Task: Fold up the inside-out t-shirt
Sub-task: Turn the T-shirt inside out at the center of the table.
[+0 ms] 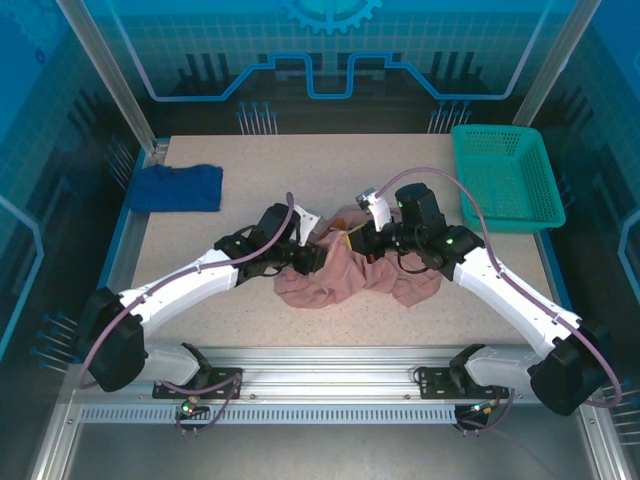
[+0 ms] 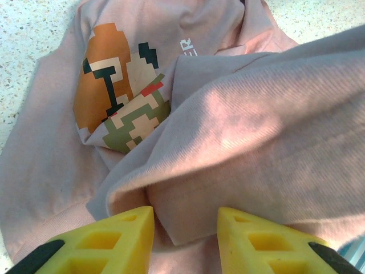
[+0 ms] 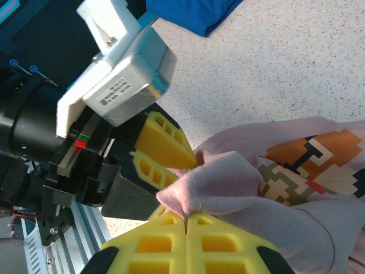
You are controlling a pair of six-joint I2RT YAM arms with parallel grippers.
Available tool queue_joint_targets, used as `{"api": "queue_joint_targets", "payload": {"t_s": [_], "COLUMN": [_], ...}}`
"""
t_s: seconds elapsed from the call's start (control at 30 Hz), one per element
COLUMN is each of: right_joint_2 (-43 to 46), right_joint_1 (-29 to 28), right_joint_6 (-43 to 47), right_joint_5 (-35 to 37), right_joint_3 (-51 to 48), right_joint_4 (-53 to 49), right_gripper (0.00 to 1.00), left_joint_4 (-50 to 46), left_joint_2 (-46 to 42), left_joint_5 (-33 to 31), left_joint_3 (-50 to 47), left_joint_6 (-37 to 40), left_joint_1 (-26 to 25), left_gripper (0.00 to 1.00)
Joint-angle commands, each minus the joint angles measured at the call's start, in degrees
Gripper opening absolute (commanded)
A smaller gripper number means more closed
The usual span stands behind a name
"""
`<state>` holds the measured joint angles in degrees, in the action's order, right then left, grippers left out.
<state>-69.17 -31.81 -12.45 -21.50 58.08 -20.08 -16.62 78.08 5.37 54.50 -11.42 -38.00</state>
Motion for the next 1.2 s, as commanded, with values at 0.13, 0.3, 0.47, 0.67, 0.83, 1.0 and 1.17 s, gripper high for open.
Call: {"api": "queue_joint_targets", "payload": {"t_s": [0.13, 0.3, 0.47, 0.67, 0.83, 1.0, 1.17], "right_joint_2": [1.4, 1.6, 2.0, 1.8, 1.8, 1.8, 2.7], "right_joint_1": [0.9, 1.5, 2.1, 2.0, 2.0, 2.1, 4.0], "right_joint_6": [0.5, 0.8, 0.9, 0.7, 0.2, 0.3, 0.7], "right_joint_5": [-0.1, -0.1, -0.2, -0.8, -1.3, -0.9, 0.0], "right_joint_3": [1.1, 1.4, 1.6, 1.6, 1.3, 0.8, -0.6], "right_joint_4": [-0.6, -1.0, -1.2, -0.9, -0.5, -0.7, -1.2], "right_gripper": [0.0, 0.0, 0.0, 0.0, 0.0, 0.0, 0.0], "left_joint_4": [-0.5, -0.2, 1.1, 1.3, 2.6, 5.2, 8.9], "left_joint_2": [1.6, 1.8, 2.6, 5.0, 6.7, 7.5, 4.7], "left_joint_5": [0.4, 0.8, 3.8, 4.5, 4.7, 6.6, 11.1], "left_joint_3": [1.9, 1.2, 0.7, 2.0, 2.7, 3.7, 2.3], "left_joint_6": [2.1, 1.6, 1.1, 1.5, 1.4, 0.1, -2.7], "left_joint_1": [-0.4, -0.3, -0.2, -0.3, -0.1, 0.6, 2.9], "left_gripper": [0.35, 0.37, 0.39, 0.39, 0.37, 0.23, 0.0]}}
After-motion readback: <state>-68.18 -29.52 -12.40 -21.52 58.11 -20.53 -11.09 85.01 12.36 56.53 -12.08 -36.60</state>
